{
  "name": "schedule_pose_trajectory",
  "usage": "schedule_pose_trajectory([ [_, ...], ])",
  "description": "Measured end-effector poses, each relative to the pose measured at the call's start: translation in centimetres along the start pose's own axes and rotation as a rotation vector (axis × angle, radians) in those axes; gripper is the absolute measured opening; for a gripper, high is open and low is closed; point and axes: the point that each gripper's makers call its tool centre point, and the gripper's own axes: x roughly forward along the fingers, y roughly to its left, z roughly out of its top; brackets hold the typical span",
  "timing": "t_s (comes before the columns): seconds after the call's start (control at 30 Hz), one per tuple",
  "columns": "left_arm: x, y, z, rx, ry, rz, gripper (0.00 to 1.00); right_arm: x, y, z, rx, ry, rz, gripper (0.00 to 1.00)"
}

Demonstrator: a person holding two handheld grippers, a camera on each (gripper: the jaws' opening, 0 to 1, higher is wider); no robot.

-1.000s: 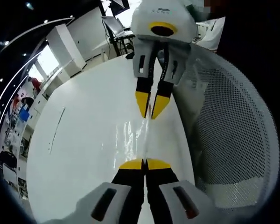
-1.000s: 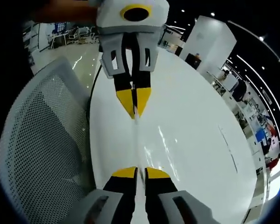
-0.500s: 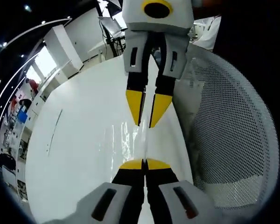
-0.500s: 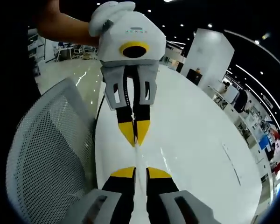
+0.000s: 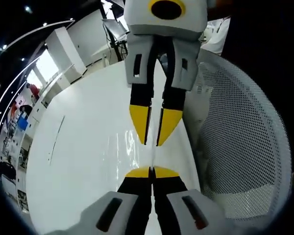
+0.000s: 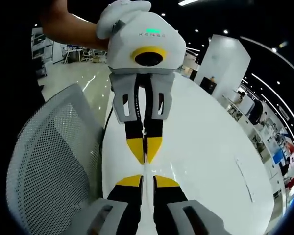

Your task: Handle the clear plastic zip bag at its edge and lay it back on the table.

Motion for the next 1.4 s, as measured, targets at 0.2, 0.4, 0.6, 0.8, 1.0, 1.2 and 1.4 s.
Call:
schedule_pose_trajectory([
  [0.2,0.1,-0.1,0.2,0.007,0.001,-0.008,0.0,0.3,0.2,0.1,-0.009,0.005,0.01,0.04],
  [0.4,0.3,-0.4,0.6,0.017,0.002,-0.019,0.0,0.4,0.2,0.2,-0.014,0.008,0.014,0.03],
  [0.6,0.5,-0.4,0.9,0.017,0.002,-0.026,0.0,0.5,0.3,0.3,-0.025,0.01,0.016,0.02],
  [0.8,0.5,-0.4,1.0,0.021,0.003,-0.031,0.0,0.6,0.3,0.3,-0.028,0.013,0.015,0.0],
  [1.0,0.6,-0.5,1.1,0.025,0.003,-0.028,0.0,0.6,0.4,0.2,-0.011,0.018,0.017,0.0],
  [1.2,0.5,-0.5,0.9,0.021,0.001,-0.024,0.0,0.7,0.4,0.2,-0.01,0.02,0.012,0.0],
  [1.4,0.4,-0.5,0.8,0.018,-0.002,-0.021,0.0,0.8,0.5,0.3,-0.008,0.023,0.015,0.0],
])
